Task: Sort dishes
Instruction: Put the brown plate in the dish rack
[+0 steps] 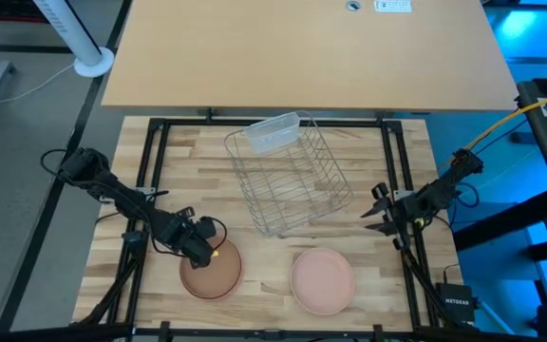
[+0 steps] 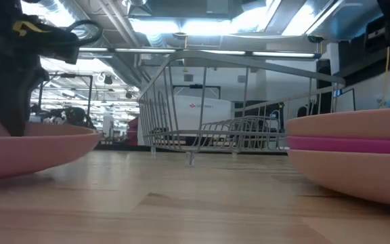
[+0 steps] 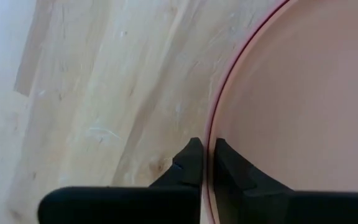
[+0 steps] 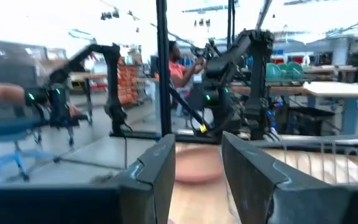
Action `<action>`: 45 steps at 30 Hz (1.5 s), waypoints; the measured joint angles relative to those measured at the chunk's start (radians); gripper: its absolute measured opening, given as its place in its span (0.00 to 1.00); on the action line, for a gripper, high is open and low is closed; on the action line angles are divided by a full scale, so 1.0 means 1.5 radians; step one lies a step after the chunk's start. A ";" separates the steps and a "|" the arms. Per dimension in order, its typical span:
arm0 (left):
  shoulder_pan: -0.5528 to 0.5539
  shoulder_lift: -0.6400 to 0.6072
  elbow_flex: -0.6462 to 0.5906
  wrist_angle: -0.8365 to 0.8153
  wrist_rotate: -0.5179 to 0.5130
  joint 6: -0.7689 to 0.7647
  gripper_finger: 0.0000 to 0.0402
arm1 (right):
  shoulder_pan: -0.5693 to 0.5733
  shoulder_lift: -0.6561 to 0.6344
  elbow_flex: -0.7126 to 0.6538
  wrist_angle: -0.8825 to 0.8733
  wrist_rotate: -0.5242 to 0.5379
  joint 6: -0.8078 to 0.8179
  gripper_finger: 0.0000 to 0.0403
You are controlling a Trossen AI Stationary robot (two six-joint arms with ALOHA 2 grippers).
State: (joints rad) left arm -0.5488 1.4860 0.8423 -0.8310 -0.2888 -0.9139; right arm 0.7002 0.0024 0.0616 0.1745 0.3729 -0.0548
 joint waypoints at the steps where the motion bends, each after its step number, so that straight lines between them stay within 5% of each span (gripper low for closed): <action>1: 0.000 0.000 0.001 0.001 -0.001 0.005 0.02 | 0.000 0.000 0.001 0.006 0.000 0.002 0.34; 45: 0.000 0.000 0.002 -0.008 -0.019 -0.002 0.02 | 0.000 0.000 0.003 0.032 0.084 0.066 0.34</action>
State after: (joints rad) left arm -0.5488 1.4857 0.8452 -0.8436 -0.3172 -0.9175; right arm 0.7002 0.0027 0.0654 0.2222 0.4985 0.0438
